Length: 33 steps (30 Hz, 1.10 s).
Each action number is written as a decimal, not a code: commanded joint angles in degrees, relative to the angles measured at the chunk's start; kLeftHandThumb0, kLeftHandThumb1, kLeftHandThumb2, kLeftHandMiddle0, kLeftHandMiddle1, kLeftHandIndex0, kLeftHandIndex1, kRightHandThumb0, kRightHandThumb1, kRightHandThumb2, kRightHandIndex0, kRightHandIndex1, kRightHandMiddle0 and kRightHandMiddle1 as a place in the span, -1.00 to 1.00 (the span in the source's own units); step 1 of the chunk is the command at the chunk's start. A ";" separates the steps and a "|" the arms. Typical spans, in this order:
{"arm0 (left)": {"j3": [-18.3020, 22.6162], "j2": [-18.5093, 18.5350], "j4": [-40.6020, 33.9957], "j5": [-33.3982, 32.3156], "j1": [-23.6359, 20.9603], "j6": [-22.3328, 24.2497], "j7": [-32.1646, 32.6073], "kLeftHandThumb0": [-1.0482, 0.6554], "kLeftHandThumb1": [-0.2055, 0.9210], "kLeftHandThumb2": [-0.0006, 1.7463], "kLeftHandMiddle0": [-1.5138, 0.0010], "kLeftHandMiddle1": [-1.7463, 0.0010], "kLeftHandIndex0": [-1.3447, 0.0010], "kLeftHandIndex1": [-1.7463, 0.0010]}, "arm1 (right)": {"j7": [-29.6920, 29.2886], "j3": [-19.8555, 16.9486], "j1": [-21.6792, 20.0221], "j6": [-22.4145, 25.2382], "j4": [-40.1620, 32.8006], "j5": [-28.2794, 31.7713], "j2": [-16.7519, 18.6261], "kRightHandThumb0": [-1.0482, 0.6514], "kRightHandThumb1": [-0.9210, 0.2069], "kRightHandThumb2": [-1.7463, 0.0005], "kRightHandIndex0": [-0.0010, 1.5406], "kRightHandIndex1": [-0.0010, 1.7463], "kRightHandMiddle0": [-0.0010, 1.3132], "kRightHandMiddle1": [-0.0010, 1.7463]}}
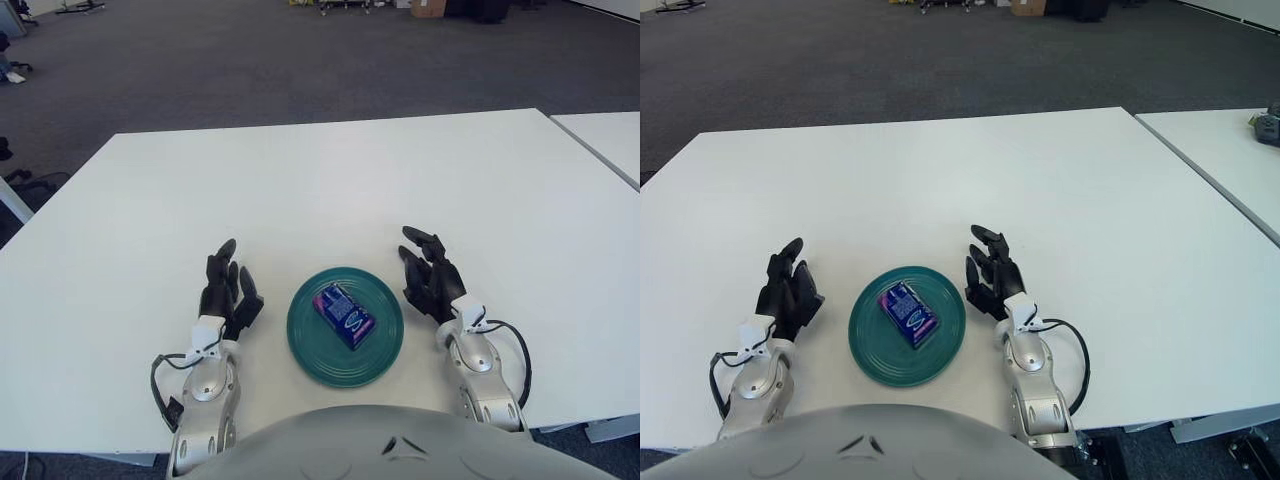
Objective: Put the gum into the plate.
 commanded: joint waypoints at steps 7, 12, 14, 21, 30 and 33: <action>3.19 1.40 12.09 -6.29 -3.57 -7.60 -4.40 -0.74 1.00 0.11 0.65 0.98 1.00 0.24 | 1.12 -0.73 1.80 3.19 0.89 0.49 -1.11 -0.46 -1.00 0.05 -0.50 -1.00 -1.00 -0.28; 3.45 0.67 16.34 -7.48 -4.26 -13.19 -4.97 -0.76 1.00 0.09 0.62 0.98 1.00 0.15 | 1.44 -1.17 1.87 3.30 0.99 0.67 -1.46 -0.46 -1.00 0.05 -0.51 -1.00 -1.00 -0.28; 3.18 -0.03 17.21 -8.07 -4.23 -15.11 -5.12 -0.78 1.00 0.08 0.60 0.98 1.00 0.12 | 1.42 -1.34 1.85 3.47 1.18 0.65 -1.55 -0.45 -1.00 0.05 -0.51 -1.00 -1.00 -0.29; -2.11 -2.55 12.86 -6.49 -1.34 -16.42 -4.54 -0.85 1.00 0.04 0.55 0.97 0.99 0.04 | 1.44 -1.74 1.75 3.20 1.87 0.73 -1.52 -0.44 -1.00 0.06 -0.51 -1.00 -1.00 -0.27; -3.86 0.43 8.87 -7.84 0.05 -9.58 -8.11 -0.81 1.00 0.08 0.59 0.99 1.00 0.09 | 1.41 -2.10 1.54 1.89 3.21 1.08 -1.11 -0.46 -1.00 0.05 -0.50 -0.99 -1.00 -0.26; -3.90 0.74 8.46 -8.00 0.04 -8.30 -8.36 -0.79 1.00 0.09 0.59 1.00 1.00 0.11 | 1.31 -2.16 1.48 1.77 3.43 1.20 -0.97 -0.47 -1.00 0.05 -0.50 -0.99 -1.00 -0.27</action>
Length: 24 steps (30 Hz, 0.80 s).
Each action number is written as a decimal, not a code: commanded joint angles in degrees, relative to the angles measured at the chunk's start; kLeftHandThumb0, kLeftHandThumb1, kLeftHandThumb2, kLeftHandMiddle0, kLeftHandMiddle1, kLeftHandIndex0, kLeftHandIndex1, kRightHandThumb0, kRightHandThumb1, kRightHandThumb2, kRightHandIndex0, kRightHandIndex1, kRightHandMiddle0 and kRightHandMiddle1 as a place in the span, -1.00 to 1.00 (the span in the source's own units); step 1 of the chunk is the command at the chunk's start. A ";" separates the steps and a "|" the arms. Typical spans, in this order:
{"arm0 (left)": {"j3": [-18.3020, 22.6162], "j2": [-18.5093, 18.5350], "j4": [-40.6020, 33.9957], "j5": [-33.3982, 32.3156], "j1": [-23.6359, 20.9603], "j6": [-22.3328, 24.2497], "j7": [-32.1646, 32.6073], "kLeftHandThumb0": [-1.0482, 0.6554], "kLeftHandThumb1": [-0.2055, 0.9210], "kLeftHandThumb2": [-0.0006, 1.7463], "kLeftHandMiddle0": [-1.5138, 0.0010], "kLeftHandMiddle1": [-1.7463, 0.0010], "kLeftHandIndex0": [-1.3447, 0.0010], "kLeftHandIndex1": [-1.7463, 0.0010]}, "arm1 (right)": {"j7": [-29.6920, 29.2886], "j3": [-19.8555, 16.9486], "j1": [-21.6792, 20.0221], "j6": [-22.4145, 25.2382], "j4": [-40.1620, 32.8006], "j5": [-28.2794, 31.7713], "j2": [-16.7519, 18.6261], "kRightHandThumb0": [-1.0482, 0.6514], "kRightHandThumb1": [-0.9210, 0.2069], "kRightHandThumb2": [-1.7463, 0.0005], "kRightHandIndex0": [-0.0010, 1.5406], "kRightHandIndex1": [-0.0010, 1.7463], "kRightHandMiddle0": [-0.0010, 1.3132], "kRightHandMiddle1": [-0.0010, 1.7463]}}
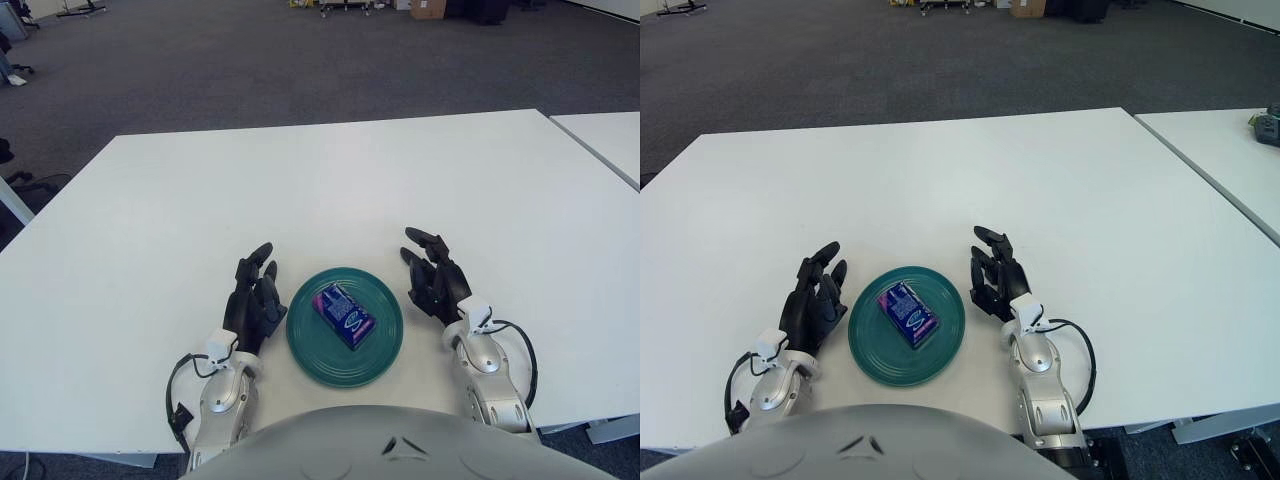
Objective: Put the gum into the plate.
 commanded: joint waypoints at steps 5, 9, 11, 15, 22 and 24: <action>-0.17 1.31 -0.26 -0.67 0.44 3.62 -0.87 -0.82 1.00 0.10 0.57 0.99 1.00 0.10 | -0.64 -0.82 1.01 2.04 3.01 0.69 0.30 -0.47 -1.00 0.04 -0.54 -1.00 -1.00 -0.30; -0.15 1.56 -0.35 -0.96 0.39 3.83 -1.12 -0.83 1.00 0.11 0.55 0.99 1.00 0.07 | -0.94 -0.92 0.90 1.80 3.29 0.86 0.65 -0.47 -1.00 0.04 -0.57 -1.00 -1.00 -0.31; -0.15 1.75 -0.34 -1.09 0.36 3.81 -1.27 -0.84 1.00 0.11 0.56 0.99 1.00 0.07 | -1.17 -0.93 0.84 1.62 3.44 0.79 0.77 -0.47 -1.00 0.03 -0.59 -1.00 -1.00 -0.32; -0.17 2.03 -0.37 -1.32 0.36 3.40 -1.44 -0.85 1.00 0.12 0.57 1.00 1.00 0.08 | -1.51 -0.92 0.75 1.26 3.62 0.72 0.93 -0.48 -1.00 0.03 -0.60 -1.00 -1.00 -0.32; -0.04 1.89 -0.69 -1.94 0.67 1.87 -1.50 -0.86 1.00 0.12 0.58 1.00 1.00 0.14 | -1.58 -1.03 0.66 0.82 3.79 1.12 1.33 -0.50 -1.00 0.04 -0.59 -0.99 -1.00 -0.31; 0.00 1.79 -0.63 -1.95 0.69 1.76 -1.34 -0.87 1.00 0.12 0.58 1.00 1.00 0.13 | -1.52 -1.08 0.64 0.71 3.84 1.22 1.40 -0.50 -1.00 0.04 -0.58 -0.99 -1.00 -0.31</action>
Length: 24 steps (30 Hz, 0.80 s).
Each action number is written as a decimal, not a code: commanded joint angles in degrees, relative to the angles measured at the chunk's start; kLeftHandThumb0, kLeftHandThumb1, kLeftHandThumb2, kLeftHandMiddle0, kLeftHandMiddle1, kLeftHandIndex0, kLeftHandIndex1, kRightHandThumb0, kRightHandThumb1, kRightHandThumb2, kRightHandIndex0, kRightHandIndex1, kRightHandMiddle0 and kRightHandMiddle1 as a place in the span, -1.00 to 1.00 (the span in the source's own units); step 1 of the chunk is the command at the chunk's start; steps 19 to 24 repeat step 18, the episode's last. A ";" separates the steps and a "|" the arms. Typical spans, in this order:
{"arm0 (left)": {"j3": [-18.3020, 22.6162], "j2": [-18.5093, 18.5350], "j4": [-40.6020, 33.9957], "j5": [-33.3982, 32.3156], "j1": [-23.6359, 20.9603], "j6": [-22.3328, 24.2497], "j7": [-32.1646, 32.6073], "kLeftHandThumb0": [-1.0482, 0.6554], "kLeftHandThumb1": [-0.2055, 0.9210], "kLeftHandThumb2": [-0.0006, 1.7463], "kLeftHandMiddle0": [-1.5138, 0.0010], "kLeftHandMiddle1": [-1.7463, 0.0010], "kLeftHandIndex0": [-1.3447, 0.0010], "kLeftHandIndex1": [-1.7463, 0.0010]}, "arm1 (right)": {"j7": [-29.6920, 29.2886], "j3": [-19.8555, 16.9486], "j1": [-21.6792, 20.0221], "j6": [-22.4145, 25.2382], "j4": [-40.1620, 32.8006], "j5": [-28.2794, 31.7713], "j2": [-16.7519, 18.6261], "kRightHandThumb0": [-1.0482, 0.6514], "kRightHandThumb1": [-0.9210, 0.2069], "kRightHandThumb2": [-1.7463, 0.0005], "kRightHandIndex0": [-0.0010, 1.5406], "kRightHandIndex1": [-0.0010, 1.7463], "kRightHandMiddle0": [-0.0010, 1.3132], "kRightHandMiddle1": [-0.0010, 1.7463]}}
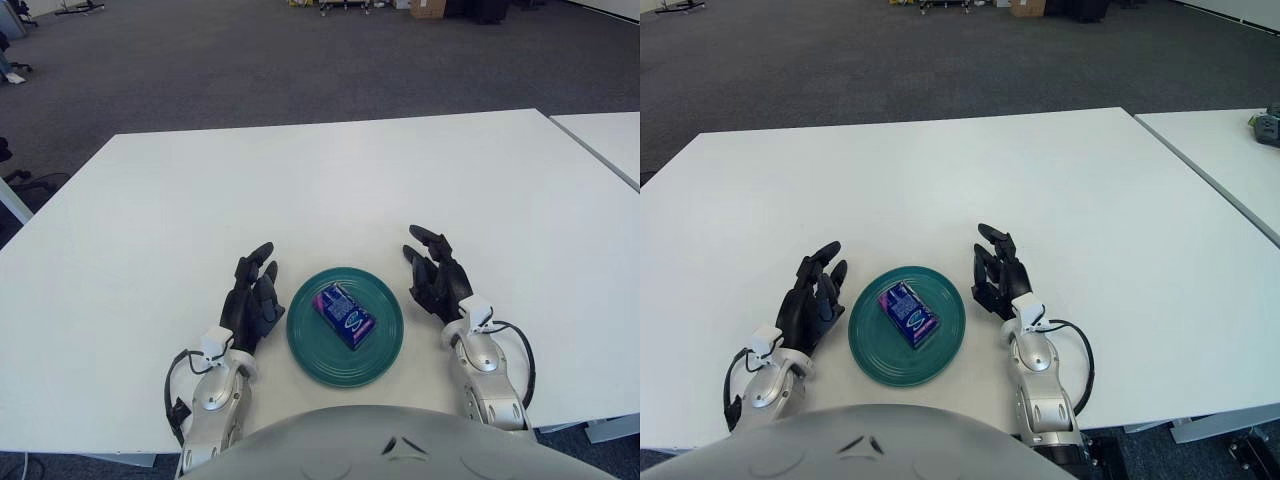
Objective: Put the gum into the plate.
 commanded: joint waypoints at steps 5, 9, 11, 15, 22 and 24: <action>0.25 0.36 0.43 -0.11 0.64 0.00 -0.01 -0.88 1.00 0.12 0.57 0.99 1.00 0.10 | -0.24 -0.29 1.43 2.05 2.02 0.37 0.27 -0.49 -1.00 0.04 -0.58 -0.99 -1.00 -0.30; 0.32 0.42 0.30 -0.12 0.78 -0.54 -0.06 -0.88 1.00 0.12 0.57 0.99 1.00 0.09 | -0.38 -0.27 1.52 2.27 1.77 0.20 0.32 -0.49 -1.00 0.04 -0.58 -0.99 -1.00 -0.30; 0.35 0.40 0.25 -0.23 0.85 -0.81 -0.12 -0.88 1.00 0.11 0.56 0.99 1.00 0.07 | -0.44 -0.35 1.50 2.56 1.69 0.24 0.37 -0.50 -1.00 0.05 -0.57 -0.99 -1.00 -0.29; 0.52 0.31 0.14 -0.81 1.04 -1.45 -0.36 -0.88 1.00 0.10 0.55 0.99 1.00 0.05 | -0.55 -0.46 1.39 3.06 1.66 0.28 0.50 -0.51 -1.00 0.06 -0.56 -0.99 -1.00 -0.28; 0.58 0.32 0.22 -1.07 1.08 -1.79 -0.53 -0.88 1.00 0.09 0.54 0.99 1.00 0.04 | -0.57 -0.46 1.37 3.12 1.64 0.23 0.47 -0.50 -1.00 0.07 -0.56 -0.98 -1.00 -0.28; 0.58 0.32 0.22 -1.07 1.08 -1.79 -0.53 -0.88 1.00 0.09 0.54 0.99 1.00 0.04 | -0.57 -0.46 1.37 3.12 1.64 0.23 0.47 -0.50 -1.00 0.07 -0.56 -0.98 -1.00 -0.28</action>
